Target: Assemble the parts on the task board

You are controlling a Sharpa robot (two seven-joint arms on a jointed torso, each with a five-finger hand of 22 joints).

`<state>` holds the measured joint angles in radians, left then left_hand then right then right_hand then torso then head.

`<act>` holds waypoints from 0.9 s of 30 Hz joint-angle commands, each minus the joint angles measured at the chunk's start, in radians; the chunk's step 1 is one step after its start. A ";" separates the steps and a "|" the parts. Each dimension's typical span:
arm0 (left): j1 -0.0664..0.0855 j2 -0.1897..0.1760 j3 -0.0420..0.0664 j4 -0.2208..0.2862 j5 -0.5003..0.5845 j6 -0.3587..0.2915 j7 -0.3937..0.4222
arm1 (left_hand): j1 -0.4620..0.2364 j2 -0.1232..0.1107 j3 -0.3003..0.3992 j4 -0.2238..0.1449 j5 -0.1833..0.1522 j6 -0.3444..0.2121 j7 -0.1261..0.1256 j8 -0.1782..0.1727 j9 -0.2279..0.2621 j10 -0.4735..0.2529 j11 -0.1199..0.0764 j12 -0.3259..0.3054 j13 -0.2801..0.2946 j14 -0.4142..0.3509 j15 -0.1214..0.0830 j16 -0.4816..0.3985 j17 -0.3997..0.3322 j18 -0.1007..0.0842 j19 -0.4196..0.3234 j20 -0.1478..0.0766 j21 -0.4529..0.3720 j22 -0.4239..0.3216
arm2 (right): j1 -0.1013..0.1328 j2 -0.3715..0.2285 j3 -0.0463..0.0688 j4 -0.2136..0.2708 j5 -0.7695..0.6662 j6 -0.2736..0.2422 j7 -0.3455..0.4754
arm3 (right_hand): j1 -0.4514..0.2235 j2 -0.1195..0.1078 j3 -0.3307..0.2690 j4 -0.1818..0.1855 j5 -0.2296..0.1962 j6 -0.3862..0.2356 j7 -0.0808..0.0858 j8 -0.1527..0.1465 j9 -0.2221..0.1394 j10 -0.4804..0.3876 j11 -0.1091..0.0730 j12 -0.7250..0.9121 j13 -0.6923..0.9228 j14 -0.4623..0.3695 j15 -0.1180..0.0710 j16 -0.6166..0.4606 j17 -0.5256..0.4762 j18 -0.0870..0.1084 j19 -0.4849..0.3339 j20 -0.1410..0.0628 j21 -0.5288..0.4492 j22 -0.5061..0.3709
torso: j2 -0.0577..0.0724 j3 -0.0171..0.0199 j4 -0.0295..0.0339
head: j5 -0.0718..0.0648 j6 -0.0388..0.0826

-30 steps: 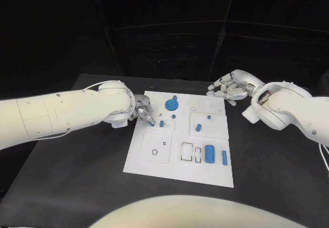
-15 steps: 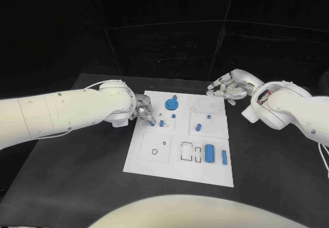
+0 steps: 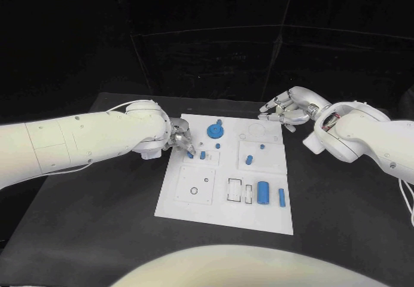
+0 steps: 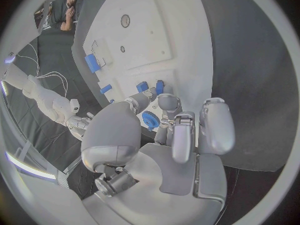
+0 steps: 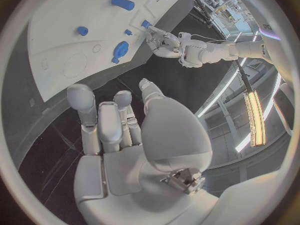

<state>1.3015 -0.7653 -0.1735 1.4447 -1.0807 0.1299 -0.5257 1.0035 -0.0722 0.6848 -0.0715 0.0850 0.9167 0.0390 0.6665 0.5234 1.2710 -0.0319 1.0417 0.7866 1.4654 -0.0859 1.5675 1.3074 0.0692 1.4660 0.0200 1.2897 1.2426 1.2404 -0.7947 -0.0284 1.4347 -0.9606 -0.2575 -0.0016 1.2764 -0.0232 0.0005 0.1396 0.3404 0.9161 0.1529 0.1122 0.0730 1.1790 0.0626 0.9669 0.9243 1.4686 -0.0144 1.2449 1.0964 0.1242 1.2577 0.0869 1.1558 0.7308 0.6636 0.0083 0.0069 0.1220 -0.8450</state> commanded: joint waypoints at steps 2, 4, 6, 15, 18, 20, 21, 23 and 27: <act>-0.003 0.003 -0.002 -0.001 0.010 0.032 -0.003 | -0.011 -0.001 -0.002 0.011 -0.001 0.001 -0.006 0.005 -0.001 0.000 -0.005 0.005 0.001 0.105 -0.010 0.003 0.263 0.005 0.004 -0.005 0.003 0.001 | 0.002 0.001 0.001 0.001 -0.002 -0.006 0.010 | 0.005 0.005 0.002 0.004 0.006 -0.006 -0.002 0.006 0.000 -0.007 -0.002 -0.005 -0.002 0.007 -0.006 -0.007 -0.001 0.019 0.002 -0.004 -0.005 0.000 | 0.000 -0.0004 0.0008 | 0.001 -0.002; -0.003 0.003 -0.002 -0.002 0.012 0.033 -0.003 | -0.018 -0.004 -0.005 0.015 -0.001 0.003 -0.007 0.006 -0.002 0.001 -0.006 0.006 0.003 0.105 -0.011 0.003 0.263 0.005 0.005 -0.006 0.003 0.002 | 0.002 0.002 0.001 0.001 -0.002 -0.006 0.010 | 0.005 0.005 0.002 0.004 0.006 -0.006 -0.002 0.006 0.000 -0.007 -0.002 -0.005 -0.002 0.007 -0.006 -0.007 -0.001 0.019 0.002 -0.004 -0.005 0.000 | 0.000 -0.0005 0.0007 | 0.001 -0.002; -0.003 0.004 -0.002 -0.002 0.018 0.034 -0.003 | -0.030 -0.007 -0.011 0.023 -0.001 0.006 -0.008 0.008 -0.003 0.001 -0.007 0.008 0.004 0.105 -0.012 0.003 0.263 0.004 0.006 -0.007 0.005 0.004 | 0.002 0.002 0.001 0.000 -0.002 -0.006 0.009 | 0.005 0.005 0.002 0.004 0.006 -0.006 -0.002 0.006 0.000 -0.007 -0.002 -0.005 -0.002 0.007 -0.006 -0.007 -0.001 0.019 0.002 -0.004 -0.005 0.000 | 0.000 -0.0005 0.0006 | 0.001 -0.003; -0.003 0.008 -0.002 -0.008 0.028 0.032 -0.003 | -0.072 -0.020 -0.039 0.049 -0.003 0.012 -0.009 0.013 -0.006 0.000 -0.008 0.008 0.000 0.105 -0.013 0.003 0.263 0.004 0.006 -0.010 0.005 0.006 | 0.002 0.003 0.001 -0.001 -0.002 -0.008 0.008 | 0.005 0.005 0.002 0.004 0.006 -0.006 -0.002 0.006 0.000 -0.007 -0.002 -0.005 -0.002 0.007 -0.006 -0.007 -0.001 0.019 0.002 -0.004 -0.005 0.000 | 0.000 0.0002 0.0013 | 0.001 -0.005; -0.003 0.010 -0.002 -0.012 0.029 0.033 -0.003 | -0.091 -0.023 -0.058 0.064 -0.004 0.014 -0.008 0.014 -0.008 0.000 -0.008 0.009 0.000 0.105 -0.013 0.003 0.263 0.004 0.006 -0.010 0.003 0.004 | 0.002 0.003 0.001 -0.001 -0.002 -0.009 0.006 | 0.005 0.005 0.002 0.004 0.008 -0.006 -0.002 0.006 0.000 -0.008 -0.002 -0.005 -0.002 0.007 -0.006 -0.008 -0.001 0.019 0.001 -0.004 -0.006 -0.002 | 0.000 0.0002 0.0009 | 0.001 -0.005; -0.003 0.012 -0.002 -0.014 0.029 0.034 -0.003 | -0.097 -0.022 -0.064 0.069 -0.004 0.014 -0.008 0.015 -0.009 -0.001 -0.008 0.010 0.000 0.105 -0.013 0.003 0.263 0.004 0.006 -0.010 0.002 0.004 | 0.002 0.002 0.001 -0.001 -0.002 -0.009 0.005 | 0.005 0.005 0.002 0.004 0.008 -0.006 -0.002 0.006 0.000 -0.008 -0.002 -0.005 -0.002 0.007 -0.006 -0.008 -0.001 0.019 0.001 -0.004 -0.006 -0.002 | 0.000 0.0000 0.0013 | 0.000 -0.005; -0.003 0.012 -0.002 -0.016 0.029 0.034 -0.003 | -0.099 -0.022 -0.066 0.071 -0.004 0.014 -0.008 0.015 -0.009 -0.001 -0.008 0.010 0.000 0.105 -0.013 0.003 0.263 0.004 0.006 -0.010 0.002 0.003 | 0.002 0.002 0.001 -0.001 -0.002 -0.009 0.004 | 0.005 0.005 0.002 0.004 0.008 -0.006 -0.002 0.006 0.000 -0.008 -0.002 -0.005 -0.002 0.007 -0.006 -0.008 -0.001 0.019 0.001 -0.004 -0.006 -0.002 | 0.000 0.0000 0.0013 | 0.000 -0.005; -0.003 0.014 -0.002 -0.019 0.029 0.034 -0.004 | -0.102 -0.022 -0.069 0.074 -0.004 0.014 -0.008 0.015 -0.010 -0.001 -0.008 0.010 -0.001 0.105 -0.013 0.003 0.263 0.005 0.005 -0.010 0.001 0.002 | 0.002 0.002 0.001 -0.001 -0.002 -0.010 0.004 | 0.006 0.005 0.002 0.004 0.009 -0.006 -0.002 0.007 0.000 -0.008 -0.002 -0.005 -0.003 0.007 -0.006 -0.007 0.000 0.019 0.001 -0.004 -0.006 -0.002 | -0.001 -0.0001 0.0014 | 0.000 -0.006; -0.003 0.018 -0.002 -0.028 0.029 0.033 -0.004 | -0.112 -0.024 -0.080 0.081 -0.004 0.014 -0.008 0.016 -0.011 -0.003 -0.008 0.009 -0.003 0.105 -0.014 0.003 0.263 0.005 0.005 -0.010 0.000 0.001 | 0.002 0.002 0.001 -0.001 -0.002 -0.011 0.004 | 0.006 0.005 0.002 0.004 0.009 -0.006 -0.002 0.007 0.000 -0.008 -0.002 -0.005 -0.003 0.007 -0.006 -0.007 0.000 0.019 0.001 -0.004 -0.006 -0.001 | -0.001 -0.0002 0.0012 | 0.000 -0.007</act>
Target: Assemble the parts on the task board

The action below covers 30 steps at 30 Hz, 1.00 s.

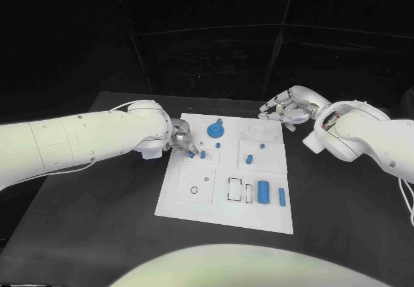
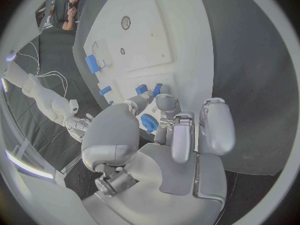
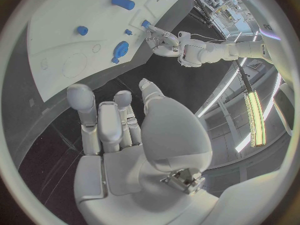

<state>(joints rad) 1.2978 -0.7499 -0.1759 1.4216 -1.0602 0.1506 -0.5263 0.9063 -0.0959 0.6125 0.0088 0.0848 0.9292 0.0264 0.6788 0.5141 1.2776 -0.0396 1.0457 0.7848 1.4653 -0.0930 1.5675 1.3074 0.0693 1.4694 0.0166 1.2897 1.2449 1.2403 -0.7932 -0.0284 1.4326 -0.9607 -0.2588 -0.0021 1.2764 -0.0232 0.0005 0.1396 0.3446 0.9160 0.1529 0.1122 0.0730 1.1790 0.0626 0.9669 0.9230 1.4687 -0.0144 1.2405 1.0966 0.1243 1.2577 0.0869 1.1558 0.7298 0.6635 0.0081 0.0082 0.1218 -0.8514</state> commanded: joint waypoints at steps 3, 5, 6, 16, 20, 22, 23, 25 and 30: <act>0.001 0.005 0.000 -0.009 0.009 0.012 -0.003 | -0.020 -0.001 -0.014 0.005 -0.008 0.001 0.005 0.005 -0.003 -0.010 0.000 0.006 -0.001 0.105 -0.006 0.003 0.263 0.005 0.002 -0.007 -0.001 -0.001 | 0.002 0.000 0.001 0.001 -0.002 -0.009 0.004 | 0.006 0.005 0.002 0.004 0.004 -0.006 -0.002 0.007 0.000 -0.008 -0.002 -0.005 -0.001 0.007 -0.006 -0.003 0.000 0.019 0.001 -0.004 -0.006 -0.001 | 0.000 -0.0001 -0.0009 | 0.000 0.000; 0.001 0.006 0.000 -0.011 0.010 0.013 -0.003 | -0.022 -0.002 -0.018 0.007 -0.011 0.001 0.005 0.005 -0.003 -0.011 0.000 0.006 -0.001 0.105 -0.006 0.003 0.263 0.005 0.002 -0.007 -0.002 -0.002 | 0.002 0.000 0.001 0.000 -0.002 -0.009 0.004 | 0.006 0.005 0.002 0.004 0.004 -0.006 -0.002 0.007 0.000 -0.008 -0.002 -0.005 -0.001 0.007 -0.006 -0.003 0.000 0.019 0.001 -0.004 -0.006 -0.001 | 0.000 -0.0002 -0.0011 | 0.000 0.000; 0.001 0.006 0.000 -0.012 0.011 0.014 -0.003 | -0.023 -0.002 -0.020 0.008 -0.013 0.001 0.005 0.005 -0.003 -0.011 0.000 0.006 -0.002 0.105 -0.006 0.003 0.263 0.005 0.002 -0.007 -0.001 -0.002 | 0.002 0.000 0.001 0.000 -0.002 -0.009 0.004 | 0.006 0.005 0.002 0.004 0.004 -0.006 -0.002 0.007 0.000 -0.008 -0.002 -0.005 -0.001 0.007 -0.006 -0.003 0.000 0.019 0.001 -0.004 -0.006 -0.001 | 0.000 -0.0002 -0.0009 | -0.001 0.000; 0.001 -0.001 0.001 -0.007 0.025 -0.003 0.000 | -0.096 -0.047 -0.163 0.067 -0.036 -0.009 0.010 0.011 -0.006 -0.034 0.005 -0.009 -0.031 0.105 -0.003 0.003 0.263 0.009 -0.005 -0.006 -0.022 -0.022 | 0.002 -0.002 0.001 0.001 -0.002 -0.007 0.004 | 0.005 0.005 0.002 0.005 0.007 -0.006 -0.002 0.007 0.000 -0.009 -0.002 -0.007 -0.003 0.006 -0.006 -0.005 -0.003 0.020 0.001 -0.004 -0.008 -0.003 | 0.000 -0.0016 0.0004 | -0.003 0.003; 0.001 -0.006 0.001 -0.003 0.050 -0.032 0.004 | -0.076 -0.025 -0.287 0.107 -0.037 -0.044 0.017 0.011 -0.009 -0.068 0.011 -0.028 -0.067 0.104 0.002 0.000 0.258 0.012 -0.009 -0.005 -0.035 -0.033 | 0.002 -0.003 0.001 0.001 -0.002 -0.007 0.004 | 0.005 0.005 0.002 0.005 0.007 -0.006 -0.002 0.007 0.000 -0.009 -0.002 -0.007 -0.003 0.006 -0.006 -0.005 -0.003 0.020 0.001 -0.004 -0.008 -0.003 | 0.000 0.0002 -0.0006 | -0.001 0.002; 0.001 -0.009 0.001 -0.001 0.063 -0.055 0.009 | -0.068 -0.020 -0.315 0.119 -0.035 -0.064 0.023 0.003 -0.015 -0.086 0.016 -0.045 -0.094 0.104 0.004 -0.001 0.257 0.011 -0.009 -0.002 -0.037 -0.035 | 0.002 -0.003 0.001 0.000 -0.002 -0.007 0.004 | 0.005 0.005 0.002 0.005 0.007 -0.006 -0.002 0.007 0.000 -0.009 -0.002 -0.007 -0.003 0.006 -0.006 -0.005 -0.003 0.020 0.001 -0.004 -0.008 -0.003 | 0.000 0.0001 -0.0010 | -0.002 0.002; 0.001 -0.012 0.001 0.000 0.069 -0.067 0.014 | -0.061 -0.017 -0.333 0.127 -0.036 -0.083 0.030 -0.006 -0.020 -0.098 0.020 -0.054 -0.110 0.104 0.008 -0.001 0.256 0.011 -0.009 0.001 -0.039 -0.036 | 0.002 -0.003 0.001 0.000 -0.002 -0.007 0.004 | 0.005 0.005 0.002 0.005 0.007 -0.006 -0.002 0.007 0.000 -0.009 -0.002 -0.007 -0.003 0.006 -0.006 -0.005 -0.003 0.020 0.001 -0.004 -0.008 -0.003 | 0.000 0.0000 -0.0010 | -0.002 0.002; 0.001 -0.016 0.001 0.002 0.091 -0.097 0.034 | -0.040 -0.008 -0.369 0.145 -0.035 -0.133 0.049 -0.032 -0.038 -0.137 0.036 -0.082 -0.153 0.102 0.024 -0.006 0.249 0.012 -0.013 0.011 -0.051 -0.048 | 0.002 -0.004 0.001 0.000 -0.002 -0.007 0.004 | 0.005 0.005 0.002 0.005 0.007 -0.006 -0.002 0.007 0.000 -0.009 -0.002 -0.007 -0.003 0.006 -0.006 -0.005 -0.003 0.020 0.001 -0.004 -0.008 -0.003 | 0.000 -0.0003 -0.0004 | -0.004 0.004; 0.001 -0.026 0.001 -0.001 0.203 -0.191 0.103 | 0.042 0.014 -0.438 0.183 -0.035 -0.234 0.095 -0.063 -0.074 -0.270 0.080 -0.127 -0.195 0.064 0.059 -0.088 0.130 0.049 -0.085 0.044 -0.234 -0.235 | 0.002 -0.002 0.001 -0.005 -0.002 -0.006 0.006 | 0.005 0.005 0.002 0.005 0.008 -0.007 -0.002 0.007 0.000 -0.011 -0.002 -0.009 -0.006 0.006 -0.006 -0.006 -0.005 0.020 0.000 -0.004 -0.010 -0.006 | -0.001 -0.0004 0.0011 | -0.003 0.011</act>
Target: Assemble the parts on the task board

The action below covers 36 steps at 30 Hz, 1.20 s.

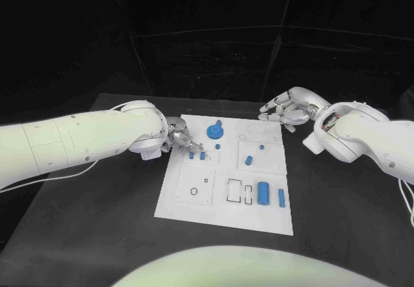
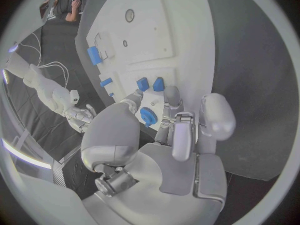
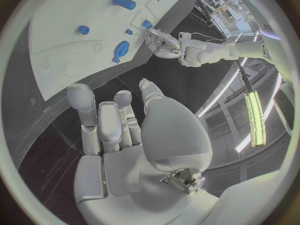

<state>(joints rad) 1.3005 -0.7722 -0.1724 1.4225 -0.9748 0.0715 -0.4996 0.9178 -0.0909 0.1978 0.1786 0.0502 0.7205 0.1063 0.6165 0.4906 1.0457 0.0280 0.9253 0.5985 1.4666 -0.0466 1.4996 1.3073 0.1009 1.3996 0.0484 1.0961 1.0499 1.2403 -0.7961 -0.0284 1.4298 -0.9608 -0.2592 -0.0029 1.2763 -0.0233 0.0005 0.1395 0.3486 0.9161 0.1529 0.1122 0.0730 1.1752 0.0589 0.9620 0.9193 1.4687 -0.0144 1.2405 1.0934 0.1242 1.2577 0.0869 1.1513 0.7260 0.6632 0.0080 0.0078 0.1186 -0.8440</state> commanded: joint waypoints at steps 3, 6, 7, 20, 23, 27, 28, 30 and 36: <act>-0.002 -0.007 -0.002 -0.004 0.169 -0.153 0.116 | 0.086 0.026 -0.032 0.011 0.022 -0.054 0.027 0.001 -0.062 -0.085 0.028 -0.016 -0.021 0.033 0.024 -0.075 0.056 0.038 -0.056 0.024 -0.140 -0.138 | 0.001 0.002 0.001 -0.005 -0.002 -0.005 0.007 | 0.005 0.005 0.002 0.005 0.004 -0.007 -0.002 0.007 0.000 -0.007 0.002 -0.004 -0.002 0.006 -0.006 -0.006 -0.001 0.020 0.000 -0.004 -0.005 -0.002 | 0.000 0.0000 0.0008 | 0.001 0.004; -0.002 -0.009 -0.002 -0.005 0.200 -0.170 0.153 | 0.162 0.051 -0.024 -0.010 0.031 -0.062 0.039 0.014 -0.070 -0.117 0.036 -0.021 -0.035 0.003 0.032 -0.128 -0.012 0.054 -0.095 0.036 -0.233 -0.228 | 0.001 0.002 0.000 -0.006 -0.002 -0.005 0.007 | 0.005 0.005 0.002 0.005 0.004 -0.007 -0.002 0.007 0.000 -0.007 0.002 -0.004 -0.002 0.006 -0.006 -0.006 -0.001 0.020 0.000 -0.004 -0.005 -0.002 | 0.000 0.0007 -0.0001 | 0.001 0.004; -0.001 -0.009 -0.002 -0.005 0.207 -0.173 0.168 | 0.195 0.063 -0.013 -0.023 0.034 -0.064 0.039 0.019 -0.072 -0.128 0.038 -0.025 -0.041 -0.013 0.035 -0.155 -0.047 0.065 -0.116 0.038 -0.282 -0.276 | 0.001 0.002 0.000 -0.006 -0.002 -0.005 0.007 | 0.005 0.005 0.002 0.005 0.004 -0.007 -0.002 0.007 0.000 -0.007 0.002 -0.004 -0.002 0.006 -0.006 -0.006 -0.001 0.020 0.000 -0.004 -0.005 -0.002 | 0.000 0.0008 -0.0004 | 0.000 0.005; -0.001 0.022 -0.003 -0.010 0.046 -0.231 0.498 | 0.400 0.017 0.144 -0.160 0.000 -0.047 0.060 -0.040 -0.185 -0.264 0.070 -0.161 -0.192 -0.218 0.060 -0.435 -0.385 0.079 -0.211 0.065 -0.474 -0.426 | 0.001 0.006 0.000 -0.009 -0.002 -0.005 0.009 | 0.005 0.005 0.002 0.005 0.004 -0.007 -0.002 0.007 0.000 -0.007 0.002 -0.004 -0.002 0.006 -0.006 -0.006 -0.001 0.020 0.000 -0.004 -0.005 -0.002 | 0.002 0.0001 -0.0012 | -0.012 0.013; -0.002 0.038 -0.004 -0.016 -0.048 -0.257 0.519 | 0.407 -0.015 0.154 -0.179 0.005 -0.009 0.059 -0.095 -0.241 -0.257 0.071 -0.199 -0.251 -0.221 0.062 -0.453 -0.420 0.083 -0.195 0.067 -0.492 -0.444 | 0.001 0.007 0.000 -0.009 -0.002 -0.005 0.009 | 0.006 0.005 0.002 0.005 0.006 -0.007 -0.002 0.007 0.000 -0.008 0.001 -0.004 -0.003 0.006 -0.006 -0.006 0.000 0.020 0.000 -0.004 -0.005 -0.002 | 0.001 0.0000 -0.0011 | -0.015 0.015; -0.002 0.057 -0.011 -0.029 -0.155 -0.277 0.503 | 0.378 -0.055 0.111 -0.174 -0.003 0.004 0.050 -0.113 -0.257 -0.245 0.062 -0.195 -0.258 -0.165 0.058 -0.381 -0.341 0.083 -0.170 0.064 -0.485 -0.444 | 0.001 0.009 0.000 -0.009 -0.002 -0.005 0.010 | 0.006 0.005 0.002 0.005 0.006 -0.007 -0.002 0.007 0.000 -0.008 0.001 -0.004 -0.003 0.006 -0.006 -0.006 0.000 0.020 0.000 -0.004 -0.005 -0.002 | 0.000 0.0003 -0.0017 | -0.017 0.017; -0.002 0.062 -0.012 -0.032 -0.177 -0.278 0.497 | 0.380 -0.055 0.102 -0.175 -0.004 0.012 0.046 -0.122 -0.265 -0.240 0.056 -0.195 -0.262 -0.145 0.053 -0.356 -0.317 0.083 -0.156 0.061 -0.479 -0.443 | 0.001 0.009 0.000 -0.009 -0.002 -0.005 0.010 | 0.006 0.005 0.002 0.005 0.006 -0.007 -0.002 0.007 0.000 -0.008 0.001 -0.004 -0.003 0.006 -0.006 -0.006 0.000 0.020 0.000 -0.004 -0.005 -0.002 | 0.001 0.0005 -0.0016 | -0.018 0.018; -0.002 0.073 -0.017 -0.038 -0.227 -0.279 0.483 | 0.384 -0.057 0.086 -0.178 -0.003 0.026 0.043 -0.138 -0.278 -0.235 0.052 -0.195 -0.269 -0.115 0.049 -0.313 -0.271 0.083 -0.137 0.055 -0.470 -0.439 | 0.001 0.009 0.000 -0.009 -0.002 -0.006 0.010 | 0.006 0.005 0.002 0.005 0.006 -0.007 -0.002 0.007 0.000 -0.008 0.001 -0.004 -0.003 0.006 -0.006 -0.006 0.000 0.020 0.000 -0.004 -0.005 -0.002 | 0.001 0.0001 -0.0005 | -0.020 0.020; -0.002 0.107 -0.026 -0.067 -0.340 -0.252 0.442 | 0.409 -0.050 0.059 -0.192 -0.003 0.071 0.036 -0.181 -0.314 -0.234 0.047 -0.223 -0.306 -0.044 0.041 -0.205 -0.156 0.055 -0.051 0.044 -0.303 -0.286 | 0.001 0.012 0.000 -0.010 -0.002 -0.005 0.011 | 0.006 0.005 0.002 0.005 0.006 -0.007 -0.002 0.007 0.000 -0.008 0.001 -0.004 -0.003 0.006 -0.006 -0.006 0.000 0.020 0.000 -0.004 -0.005 -0.002 | 0.002 -0.0002 -0.0008 | -0.021 0.021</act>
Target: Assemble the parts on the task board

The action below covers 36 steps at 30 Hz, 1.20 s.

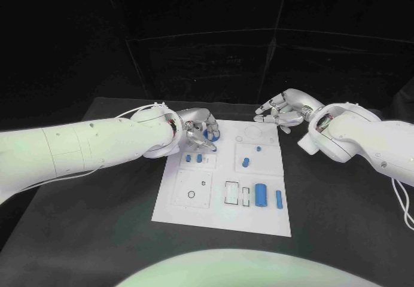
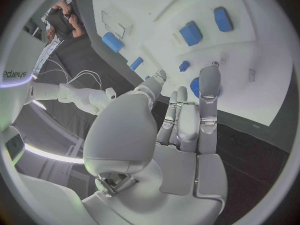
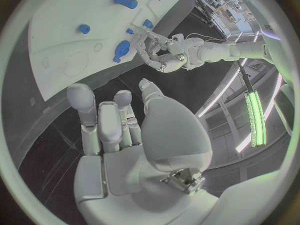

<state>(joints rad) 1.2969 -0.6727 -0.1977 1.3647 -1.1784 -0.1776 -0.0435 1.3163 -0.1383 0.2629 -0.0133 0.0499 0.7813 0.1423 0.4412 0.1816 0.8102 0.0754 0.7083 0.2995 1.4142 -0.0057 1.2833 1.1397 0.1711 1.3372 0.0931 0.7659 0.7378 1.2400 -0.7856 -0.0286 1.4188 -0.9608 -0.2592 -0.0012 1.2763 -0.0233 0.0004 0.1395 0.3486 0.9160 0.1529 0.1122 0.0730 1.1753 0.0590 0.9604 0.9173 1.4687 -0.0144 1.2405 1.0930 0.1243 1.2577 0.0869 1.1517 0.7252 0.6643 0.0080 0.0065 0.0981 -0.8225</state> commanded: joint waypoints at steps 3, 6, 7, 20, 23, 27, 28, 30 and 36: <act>0.001 0.030 -0.008 -0.033 -0.175 0.033 -0.030 | 0.030 0.007 -0.002 -0.010 -0.002 0.044 -0.004 -0.016 -0.017 0.003 0.000 -0.027 -0.028 0.024 -0.001 0.037 0.038 -0.027 0.035 -0.002 0.097 0.095 | 0.002 0.004 0.001 0.000 -0.002 -0.005 0.010 | 0.007 0.006 0.002 0.005 0.008 -0.007 -0.002 0.007 0.000 -0.007 0.001 -0.002 -0.001 0.007 -0.006 -0.005 0.002 0.020 0.001 -0.004 -0.006 0.000 | 0.000 -0.0002 0.0004 | -0.001 -0.001; 0.001 0.048 -0.013 -0.052 -0.192 0.051 -0.036 | 0.033 0.010 0.006 -0.012 -0.003 0.070 -0.007 -0.036 -0.033 0.020 0.000 -0.050 -0.053 0.034 0.000 0.055 0.054 -0.035 0.049 -0.004 0.151 0.149 | 0.001 0.006 0.001 -0.001 -0.002 -0.005 0.010 | 0.007 0.006 0.002 0.005 0.008 -0.007 -0.002 0.007 0.000 -0.007 0.001 -0.002 -0.001 0.007 -0.006 -0.005 0.002 0.020 0.001 -0.004 -0.006 0.000 | 0.000 0.0000 0.0003 | 0.000 0.000; 0.001 0.053 -0.014 -0.057 -0.195 0.053 -0.037 | 0.034 0.010 0.008 -0.012 -0.003 0.075 -0.007 -0.040 -0.036 0.023 -0.001 -0.054 -0.058 0.035 0.000 0.058 0.056 -0.036 0.050 -0.004 0.159 0.157 | 0.001 0.007 0.001 -0.001 -0.002 -0.005 0.011 | 0.007 0.006 0.002 0.005 0.008 -0.007 -0.002 0.007 0.000 -0.007 0.001 -0.002 -0.001 0.007 -0.006 -0.005 0.002 0.020 0.001 -0.004 -0.006 0.000 | 0.000 0.0000 0.0003 | 0.000 0.000; -0.003 0.095 -0.025 -0.099 -0.207 0.083 -0.040 | 0.039 0.016 0.067 -0.023 -0.002 0.135 -0.014 -0.082 -0.069 0.071 -0.002 -0.120 -0.122 0.046 -0.003 0.075 0.065 -0.043 0.057 -0.004 0.217 0.218 | 0.001 0.012 0.001 -0.003 -0.002 -0.005 0.013 | 0.010 0.008 0.004 0.005 0.013 -0.007 -0.002 0.007 0.000 -0.006 0.001 0.001 0.001 0.008 -0.007 -0.003 0.006 0.019 0.002 -0.004 -0.005 0.001 | 0.000 0.0002 -0.0009 | 0.001 -0.004; -0.005 0.099 -0.028 -0.101 -0.208 0.088 -0.039 | 0.036 0.013 0.076 -0.025 -0.002 0.142 -0.014 -0.093 -0.076 0.081 -0.002 -0.133 -0.135 0.047 -0.002 0.077 0.064 -0.044 0.057 -0.004 0.227 0.228 | 0.001 0.013 0.001 -0.004 -0.002 -0.005 0.013 | 0.011 0.008 0.004 0.005 0.015 -0.007 -0.002 0.008 0.000 -0.005 0.001 0.002 0.001 0.008 -0.007 -0.003 0.007 0.019 0.003 -0.004 -0.005 0.001 | 0.000 0.0002 0.0015 | -0.001 -0.005; -0.009 0.105 -0.030 -0.104 -0.208 0.096 -0.036 | 0.035 0.011 0.083 -0.027 -0.002 0.148 -0.014 -0.100 -0.081 0.087 -0.001 -0.143 -0.144 0.047 -0.002 0.077 0.063 -0.045 0.057 -0.004 0.232 0.234 | 0.001 0.015 0.001 -0.004 -0.002 -0.004 0.013 | 0.012 0.009 0.005 0.005 0.017 -0.007 -0.002 0.008 0.000 -0.005 0.001 0.002 0.001 0.009 -0.007 -0.002 0.007 0.019 0.003 -0.004 -0.006 0.001 | -0.001 0.0004 0.0016 | -0.002 -0.006; -0.010 0.106 -0.030 -0.106 -0.208 0.097 -0.035 | 0.035 0.010 0.085 -0.028 -0.002 0.150 -0.014 -0.102 -0.082 0.088 -0.001 -0.147 -0.147 0.047 -0.002 0.077 0.062 -0.045 0.057 -0.004 0.234 0.237 | 0.001 0.015 0.001 -0.004 -0.002 -0.004 0.013 | 0.012 0.009 0.005 0.005 0.017 -0.007 -0.002 0.008 0.000 -0.005 0.001 0.002 0.001 0.009 -0.007 -0.002 0.007 0.019 0.003 -0.004 -0.006 0.001 | -0.001 0.0003 0.0015 | -0.002 -0.006; -0.011 0.109 -0.031 -0.108 -0.208 0.099 -0.033 | 0.035 0.009 0.088 -0.029 -0.002 0.152 -0.013 -0.105 -0.084 0.089 0.000 -0.151 -0.150 0.047 -0.002 0.077 0.060 -0.045 0.057 -0.004 0.236 0.239 | 0.001 0.015 0.001 -0.004 -0.002 -0.004 0.013 | 0.012 0.009 0.005 0.005 0.017 -0.007 -0.002 0.008 0.000 -0.005 0.001 0.002 0.001 0.009 -0.007 -0.002 0.007 0.019 0.003 -0.004 -0.006 0.001 | -0.001 0.0003 0.0014 | -0.001 -0.006; -0.013 0.116 -0.031 -0.116 -0.208 0.103 -0.031 | 0.034 0.008 0.095 -0.032 -0.002 0.157 -0.013 -0.112 -0.088 0.091 0.001 -0.163 -0.160 0.046 -0.001 0.077 0.058 -0.046 0.055 -0.003 0.238 0.243 | 0.001 0.016 0.001 -0.005 -0.002 -0.004 0.013 | 0.012 0.009 0.005 0.005 0.019 -0.007 -0.002 0.008 0.000 -0.005 0.001 0.002 0.001 0.009 -0.007 -0.002 0.008 0.019 0.003 -0.004 -0.006 0.001 | -0.001 0.0007 0.0019 | -0.002 -0.005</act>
<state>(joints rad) 1.2837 -0.5587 -0.2290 1.2501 -1.3791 -0.0910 -0.0784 1.3510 -0.1227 0.3536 -0.0438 0.0500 0.9334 0.1306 0.3329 0.0942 0.8954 0.0785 0.5493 0.1412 1.4548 -0.0070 1.3552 1.1991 0.1390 1.3891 0.0897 1.0010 0.9794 1.2398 -0.7702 -0.0285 1.4129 -0.9608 -0.2590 0.0022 1.2804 -0.0192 0.0034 0.1424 0.3629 0.9160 0.1529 0.1158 0.0730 1.1753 0.0590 0.9604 0.9176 1.4687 -0.0144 1.2406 1.1000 0.1242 1.2577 0.0869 1.1518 0.7254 0.6634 0.0082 0.0079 0.0964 -0.8283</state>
